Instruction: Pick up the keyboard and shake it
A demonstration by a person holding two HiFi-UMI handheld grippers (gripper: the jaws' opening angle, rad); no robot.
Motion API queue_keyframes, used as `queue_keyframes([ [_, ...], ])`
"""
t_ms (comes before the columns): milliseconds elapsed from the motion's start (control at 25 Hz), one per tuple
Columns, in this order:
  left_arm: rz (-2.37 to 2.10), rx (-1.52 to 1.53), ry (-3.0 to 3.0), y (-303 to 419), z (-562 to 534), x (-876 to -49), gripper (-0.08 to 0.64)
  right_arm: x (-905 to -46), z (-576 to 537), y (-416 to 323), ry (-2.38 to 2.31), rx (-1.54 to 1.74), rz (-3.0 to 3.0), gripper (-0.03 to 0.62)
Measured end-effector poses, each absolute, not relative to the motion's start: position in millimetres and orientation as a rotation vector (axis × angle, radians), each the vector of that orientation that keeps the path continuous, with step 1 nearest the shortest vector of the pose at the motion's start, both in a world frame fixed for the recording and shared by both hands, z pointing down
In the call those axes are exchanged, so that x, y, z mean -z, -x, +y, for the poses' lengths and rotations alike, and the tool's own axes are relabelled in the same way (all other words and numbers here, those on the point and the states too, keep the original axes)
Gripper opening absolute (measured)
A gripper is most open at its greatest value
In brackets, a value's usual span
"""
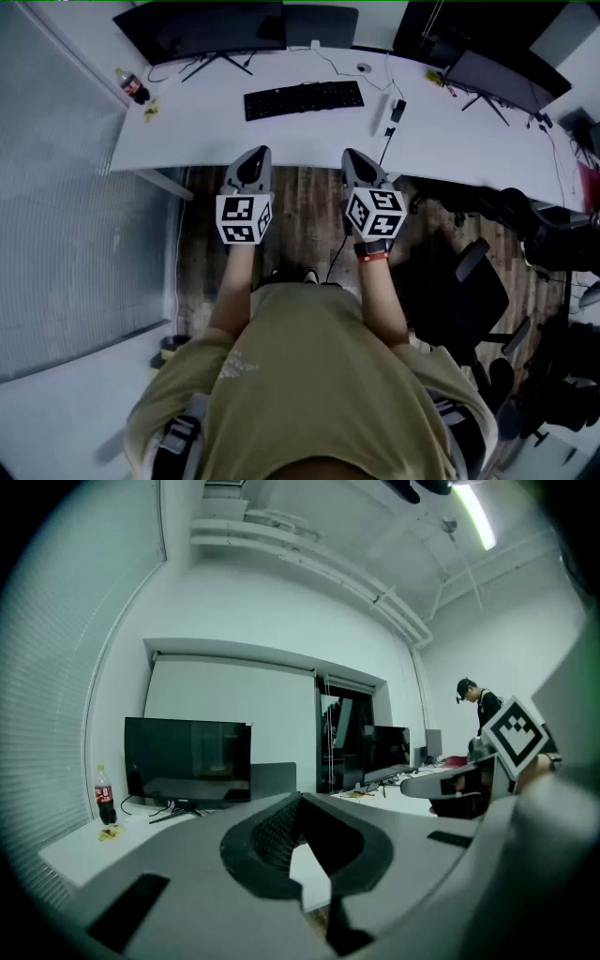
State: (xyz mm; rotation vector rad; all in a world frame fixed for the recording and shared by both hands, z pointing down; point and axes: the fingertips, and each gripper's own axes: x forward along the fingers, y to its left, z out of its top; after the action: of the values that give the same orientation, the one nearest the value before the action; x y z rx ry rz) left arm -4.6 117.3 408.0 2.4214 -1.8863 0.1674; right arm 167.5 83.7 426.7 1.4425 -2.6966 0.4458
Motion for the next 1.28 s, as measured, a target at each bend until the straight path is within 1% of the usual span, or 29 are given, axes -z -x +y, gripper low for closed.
queue_keyframes([
  [200, -1.917, -0.166, -2.38, -2, 124, -420, 0.02, -438, 89, -162, -1.375, -0.5, -2.725, 0.023],
  [480, -1.942, -0.178, -2.348, 14, 102, -431, 0.02, -451, 64, -147, -1.377, -0.516, -2.687, 0.025],
  [880, -1.909, -0.233, -2.314, 41, 34, -445, 0.02, -457, -1, -117, -1.311, -0.515, -2.641, 0.025],
  [1280, -1.876, -0.195, -2.326, 78, -45, -442, 0.02, -460, -73, -76, -1.306, -0.515, -2.597, 0.025],
])
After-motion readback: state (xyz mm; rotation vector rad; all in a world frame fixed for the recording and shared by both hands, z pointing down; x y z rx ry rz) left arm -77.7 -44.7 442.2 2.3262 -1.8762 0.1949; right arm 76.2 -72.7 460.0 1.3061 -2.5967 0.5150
